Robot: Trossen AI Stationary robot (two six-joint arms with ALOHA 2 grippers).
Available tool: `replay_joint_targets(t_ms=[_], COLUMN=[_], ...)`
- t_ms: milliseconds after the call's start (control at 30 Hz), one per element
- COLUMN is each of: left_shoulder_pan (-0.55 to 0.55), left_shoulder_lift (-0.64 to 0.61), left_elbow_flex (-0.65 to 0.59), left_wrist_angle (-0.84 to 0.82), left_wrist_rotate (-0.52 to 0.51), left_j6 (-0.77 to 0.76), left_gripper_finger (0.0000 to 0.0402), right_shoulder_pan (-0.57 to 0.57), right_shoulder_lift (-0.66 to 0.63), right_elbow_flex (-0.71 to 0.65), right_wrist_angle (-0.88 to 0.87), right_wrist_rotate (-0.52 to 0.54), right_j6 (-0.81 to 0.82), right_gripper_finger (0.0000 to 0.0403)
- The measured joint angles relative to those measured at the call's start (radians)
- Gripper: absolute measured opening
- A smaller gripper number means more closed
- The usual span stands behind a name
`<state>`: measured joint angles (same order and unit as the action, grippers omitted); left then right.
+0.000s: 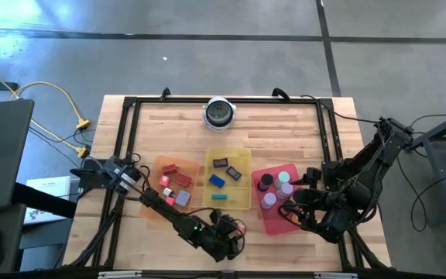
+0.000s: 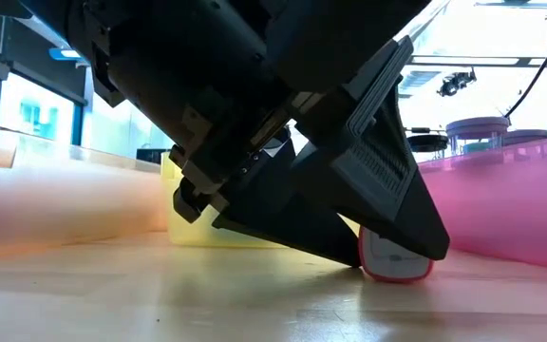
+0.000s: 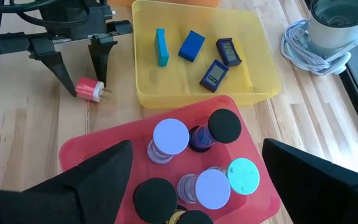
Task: Pick & Place Office items
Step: Put the pink charger adaptor into the orange bin
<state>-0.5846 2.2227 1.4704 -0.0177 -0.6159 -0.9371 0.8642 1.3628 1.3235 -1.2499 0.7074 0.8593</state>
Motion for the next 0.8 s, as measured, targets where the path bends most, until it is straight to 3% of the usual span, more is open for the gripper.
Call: replay_joint_targets(t_ms=[233, 800], left_shoulder_pan=[0.000, -0.006], left_shoulder_lift=[0.000, 0.001], left_elbow_flex=[0.000, 0.000], left_wrist_angle=[-0.001, 0.002], left_wrist_rotate=[-0.002, 0.017], left_j6=[-0.020, -0.052], left_gripper_finger=[0.0205, 0.0116], right_shoulder_pan=[0.000, 0.000], right_shoulder_lift=[0.000, 0.000], right_elbow_flex=[0.000, 0.000], right_wrist_angle=[0.000, 0.007], right_wrist_rotate=[0.000, -0.005], right_j6=[0.000, 0.008], right_gripper_finger=[0.0348, 0.0348])
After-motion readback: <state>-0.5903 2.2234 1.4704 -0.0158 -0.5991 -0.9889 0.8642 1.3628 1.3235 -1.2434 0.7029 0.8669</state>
